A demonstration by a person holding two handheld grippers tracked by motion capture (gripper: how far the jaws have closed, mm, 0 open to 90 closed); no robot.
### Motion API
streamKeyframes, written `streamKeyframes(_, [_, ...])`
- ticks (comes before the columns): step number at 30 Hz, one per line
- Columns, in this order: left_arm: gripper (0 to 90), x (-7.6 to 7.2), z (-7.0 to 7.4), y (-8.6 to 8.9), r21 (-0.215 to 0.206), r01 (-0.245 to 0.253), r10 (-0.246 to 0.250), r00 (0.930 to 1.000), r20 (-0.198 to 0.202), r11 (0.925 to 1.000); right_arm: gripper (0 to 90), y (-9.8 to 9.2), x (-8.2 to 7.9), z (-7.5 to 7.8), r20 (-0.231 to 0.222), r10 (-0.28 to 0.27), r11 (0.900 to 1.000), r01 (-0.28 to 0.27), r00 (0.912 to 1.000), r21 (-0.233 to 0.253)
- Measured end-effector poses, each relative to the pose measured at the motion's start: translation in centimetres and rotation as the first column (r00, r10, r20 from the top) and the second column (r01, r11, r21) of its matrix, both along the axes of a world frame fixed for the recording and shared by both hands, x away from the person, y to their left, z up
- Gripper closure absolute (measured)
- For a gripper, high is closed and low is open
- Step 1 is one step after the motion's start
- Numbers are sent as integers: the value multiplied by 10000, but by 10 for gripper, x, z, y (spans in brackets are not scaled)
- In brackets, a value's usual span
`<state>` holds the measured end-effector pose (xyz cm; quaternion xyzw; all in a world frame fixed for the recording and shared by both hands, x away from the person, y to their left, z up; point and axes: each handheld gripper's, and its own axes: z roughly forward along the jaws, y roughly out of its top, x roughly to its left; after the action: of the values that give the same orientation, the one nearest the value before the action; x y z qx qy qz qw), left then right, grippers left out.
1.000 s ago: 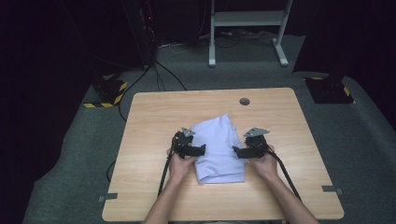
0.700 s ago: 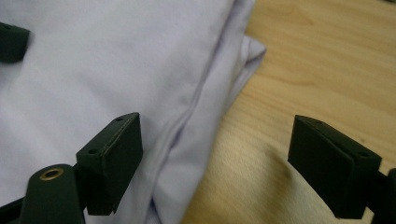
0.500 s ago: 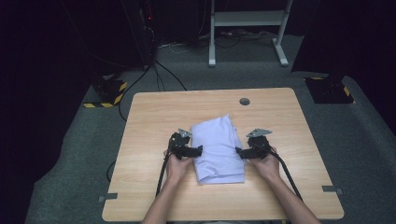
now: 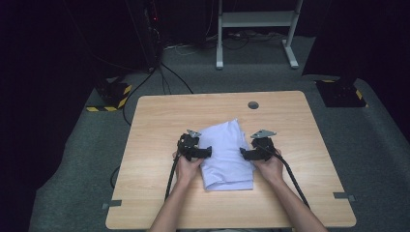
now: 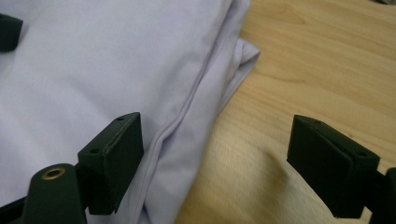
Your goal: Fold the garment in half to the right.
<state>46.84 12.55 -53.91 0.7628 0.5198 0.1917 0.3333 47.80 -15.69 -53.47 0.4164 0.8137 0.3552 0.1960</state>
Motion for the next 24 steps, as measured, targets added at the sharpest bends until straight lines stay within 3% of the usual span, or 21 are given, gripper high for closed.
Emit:
streamKeyframes(5, [90, -16, 0, -3, -1, 746, -746, 9972, 30, 9972, 180, -11, -21, 2, -34, 473, 9985, -474, 9989, -283])
streamKeyframes(8, [75, -14, 3, -8, -163, 761, -759, 9970, 131, 9970, 176, -11, -29, 8, 204, 611, 9973, -603, 9979, -415])
streamKeyframes(11, [74, -8, 7, -12, -296, 596, -585, 9975, 386, 9978, 175, -7, -22, 11, 356, 314, 9990, -325, 9989, 297])
streamKeyframes(16, [71, -3, 1, -10, -61, 455, -454, 9989, 100, 9989, 179, 2, -5, -6, -95, -64, 9994, 68, 9999, 342])
streamKeyframes(17, [71, -6, -1, -7, -132, 475, -474, 9988, 111, 9988, 174, -1, -4, -7, -263, -79, 9983, 94, 9996, 573])
streamKeyframes(22, [68, -17, 1, 7, -122, 477, -475, 9987, 206, 9988, 169, -14, -11, 0, -361, 206, 9997, -202, 9991, 116])
streamKeyframes(24, [69, -15, 4, 9, -385, 330, -317, 9989, 339, 9987, 172, -13, -13, 4, -135, 155, 9999, -156, 9998, -62])
